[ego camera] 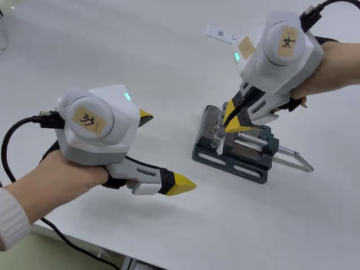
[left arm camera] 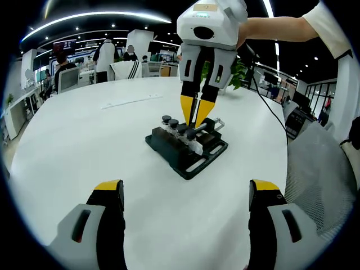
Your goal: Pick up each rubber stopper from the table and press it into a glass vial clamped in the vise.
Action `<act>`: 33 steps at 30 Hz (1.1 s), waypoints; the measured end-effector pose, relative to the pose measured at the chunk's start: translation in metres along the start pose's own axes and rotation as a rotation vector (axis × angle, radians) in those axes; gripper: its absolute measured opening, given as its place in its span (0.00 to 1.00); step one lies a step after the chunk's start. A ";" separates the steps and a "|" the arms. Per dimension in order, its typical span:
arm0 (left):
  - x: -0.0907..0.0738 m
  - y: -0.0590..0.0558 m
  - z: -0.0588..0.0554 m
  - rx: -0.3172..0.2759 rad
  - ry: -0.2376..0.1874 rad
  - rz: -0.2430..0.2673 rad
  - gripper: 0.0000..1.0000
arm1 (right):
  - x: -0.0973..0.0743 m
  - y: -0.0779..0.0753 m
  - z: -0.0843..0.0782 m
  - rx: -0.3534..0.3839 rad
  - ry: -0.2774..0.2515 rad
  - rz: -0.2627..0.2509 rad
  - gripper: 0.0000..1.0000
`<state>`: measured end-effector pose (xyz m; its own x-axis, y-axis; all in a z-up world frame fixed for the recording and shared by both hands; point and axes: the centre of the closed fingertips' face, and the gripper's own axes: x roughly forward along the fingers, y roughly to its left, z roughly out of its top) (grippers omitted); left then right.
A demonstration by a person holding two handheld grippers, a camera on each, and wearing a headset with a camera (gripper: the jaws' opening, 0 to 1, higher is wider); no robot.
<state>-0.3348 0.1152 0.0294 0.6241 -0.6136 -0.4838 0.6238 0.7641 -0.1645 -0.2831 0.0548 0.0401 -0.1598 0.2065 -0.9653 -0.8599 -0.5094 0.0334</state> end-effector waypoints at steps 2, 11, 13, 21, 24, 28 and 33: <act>0.000 0.000 -0.002 -0.003 0.002 -0.001 0.91 | 0.001 0.000 -0.001 0.004 0.000 0.002 0.00; 0.001 0.000 -0.003 -0.007 0.004 -0.004 0.91 | 0.004 0.001 -0.002 0.008 0.004 0.006 0.00; 0.002 -0.001 -0.003 -0.008 0.005 -0.005 0.91 | 0.004 0.001 -0.002 0.009 0.003 0.008 0.00; 0.003 -0.003 -0.007 -0.019 0.009 -0.010 0.91 | 0.005 0.004 -0.001 0.029 0.013 0.017 0.00; 0.003 -0.002 -0.008 -0.023 0.011 -0.010 0.91 | 0.005 0.005 -0.002 0.041 0.014 0.021 0.00; 0.004 -0.001 -0.007 -0.024 0.011 -0.013 0.91 | 0.006 0.004 -0.002 0.039 0.021 0.035 0.00; 0.008 -0.001 -0.004 -0.029 0.004 -0.016 0.91 | 0.007 0.004 -0.003 0.048 0.025 0.043 0.00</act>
<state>-0.3327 0.1105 0.0221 0.6123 -0.6247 -0.4845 0.6194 0.7599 -0.1970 -0.2861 0.0519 0.0328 -0.1856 0.1635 -0.9689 -0.8749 -0.4764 0.0872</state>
